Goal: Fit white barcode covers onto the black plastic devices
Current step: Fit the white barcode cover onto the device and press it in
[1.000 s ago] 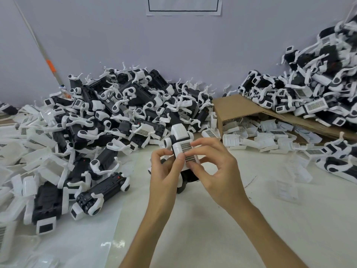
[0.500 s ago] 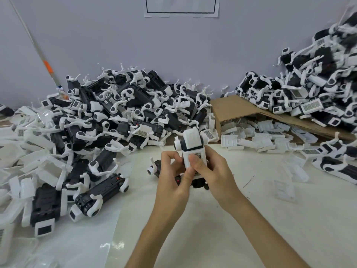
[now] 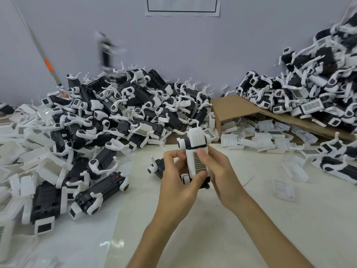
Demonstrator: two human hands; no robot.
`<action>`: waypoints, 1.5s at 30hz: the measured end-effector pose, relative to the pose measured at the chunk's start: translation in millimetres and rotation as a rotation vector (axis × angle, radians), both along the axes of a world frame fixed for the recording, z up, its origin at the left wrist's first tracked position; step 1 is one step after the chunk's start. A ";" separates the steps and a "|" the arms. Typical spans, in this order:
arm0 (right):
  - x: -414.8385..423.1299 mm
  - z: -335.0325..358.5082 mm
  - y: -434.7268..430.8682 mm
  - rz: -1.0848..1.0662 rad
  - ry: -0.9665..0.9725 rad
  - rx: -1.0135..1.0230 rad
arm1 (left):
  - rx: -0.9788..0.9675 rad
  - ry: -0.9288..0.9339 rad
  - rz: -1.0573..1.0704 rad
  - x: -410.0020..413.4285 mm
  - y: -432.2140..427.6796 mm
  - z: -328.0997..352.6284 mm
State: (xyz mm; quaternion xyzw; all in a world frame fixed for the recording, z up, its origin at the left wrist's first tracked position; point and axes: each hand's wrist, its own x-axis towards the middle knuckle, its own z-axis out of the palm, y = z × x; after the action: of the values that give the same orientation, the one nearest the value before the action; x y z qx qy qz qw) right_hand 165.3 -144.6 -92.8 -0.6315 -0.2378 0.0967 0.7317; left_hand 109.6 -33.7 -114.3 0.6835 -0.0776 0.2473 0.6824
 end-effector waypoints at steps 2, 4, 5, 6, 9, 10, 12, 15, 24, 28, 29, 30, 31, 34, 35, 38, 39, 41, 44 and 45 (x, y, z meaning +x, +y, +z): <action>1.0 -0.5 -0.9 0.004 0.013 0.014 | -0.016 0.013 0.004 1.1 1.7 -0.1; -1.1 -1.8 0.8 -0.041 -0.037 0.006 | -0.031 0.024 -0.005 1.6 3.7 -0.9; -2.7 -2.2 2.2 -0.067 -0.064 -0.002 | -0.023 0.023 0.002 1.4 4.1 -0.9; -4.0 -2.9 3.8 -0.085 -0.089 -0.004 | -0.011 0.018 0.010 0.9 3.7 -0.7; -4.6 -5.4 6.6 -0.124 -0.122 0.021 | 0.002 0.008 0.044 0.7 -0.1 -2.3; -4.4 -5.0 7.4 -0.139 -0.110 0.032 | -0.007 0.008 0.052 1.0 -1.6 -2.7; -1.9 -3.5 7.0 -0.123 -0.023 0.061 | -0.040 0.019 0.043 2.1 -2.9 -3.3; 3.0 -1.0 1.2 0.081 0.115 0.126 | -0.186 0.100 -0.014 2.7 -0.1 -1.7; -9.3 -0.8 5.8 -0.060 -0.329 -0.122 | -0.605 0.213 -0.242 0.6 18.8 3.5; -14.7 -4.3 11.3 -0.229 -0.501 -0.234 | -0.684 0.174 -0.375 -3.8 22.1 1.0; -15.4 -4.6 12.1 -0.258 -0.536 -0.241 | -0.688 0.174 -0.402 -4.1 22.5 0.3; -15.8 -4.8 12.5 -0.284 -0.572 -0.245 | -0.679 0.175 -0.415 -4.1 22.9 0.3; -16.2 -4.6 12.8 -0.305 -0.602 -0.256 | -0.665 0.174 -0.421 -4.2 23.6 0.8; -16.7 -6.4 12.7 -0.323 -0.617 -0.308 | -0.643 0.164 -0.414 -2.7 24.9 0.8; -16.6 -7.7 12.9 -0.326 -0.600 -0.323 | -0.637 0.155 -0.411 -2.3 24.9 0.5; -17.9 -9.2 14.6 -0.368 -0.587 -0.363 | -0.629 0.131 -0.413 -0.7 25.4 0.5; -18.2 -8.8 14.7 -0.388 -0.620 -0.363 | -0.617 0.124 -0.420 -0.5 25.6 0.8; -17.6 -7.6 13.9 -0.451 -0.743 -0.361 | -0.569 0.121 -0.425 0.2 26.6 1.0; -13.8 -5.7 9.6 -0.542 -0.903 -0.368 | -0.506 0.119 -0.396 0.5 27.6 0.8; -13.0 -5.6 8.2 -0.558 -0.925 -0.366 | -0.492 0.120 -0.389 0.5 27.5 0.6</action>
State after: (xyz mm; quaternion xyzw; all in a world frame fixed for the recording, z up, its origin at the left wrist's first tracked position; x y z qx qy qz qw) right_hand 152.2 -136.4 -98.3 -0.7633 -0.3370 -0.3473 0.4280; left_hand 110.0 -6.2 -113.7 0.4838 -0.1043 0.0827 0.8650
